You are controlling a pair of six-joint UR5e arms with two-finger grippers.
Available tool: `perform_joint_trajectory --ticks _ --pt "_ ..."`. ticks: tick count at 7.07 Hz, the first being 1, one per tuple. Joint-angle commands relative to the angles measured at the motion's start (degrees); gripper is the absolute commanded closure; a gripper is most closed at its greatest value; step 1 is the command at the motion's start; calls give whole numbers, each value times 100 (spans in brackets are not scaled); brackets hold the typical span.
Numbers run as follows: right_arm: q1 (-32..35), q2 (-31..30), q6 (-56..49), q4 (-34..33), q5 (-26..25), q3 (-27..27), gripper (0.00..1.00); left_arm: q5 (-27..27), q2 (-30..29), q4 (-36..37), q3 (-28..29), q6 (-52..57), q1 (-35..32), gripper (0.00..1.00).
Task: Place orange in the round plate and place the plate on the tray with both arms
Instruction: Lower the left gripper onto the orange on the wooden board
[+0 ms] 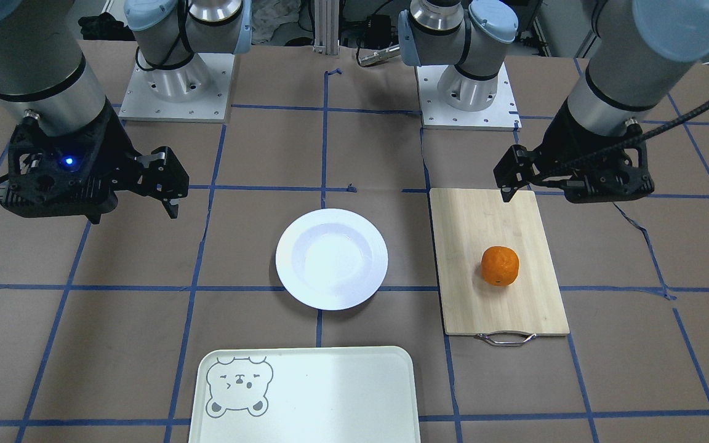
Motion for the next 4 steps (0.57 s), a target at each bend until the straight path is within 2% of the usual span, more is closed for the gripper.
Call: perform_joint_trajectory --ticks 1,3,4 --pt "-1 1 3 -6 9 0 0 7 -208 1009 -787 164 278 0" --pt "-27 1 3 -24 9 0 0 -2 -454 2058 -1658 1269 412 0" --pt "-106 1 -6 -15 52 0 0 -28 -647 2238 -1861 1612 412 0"
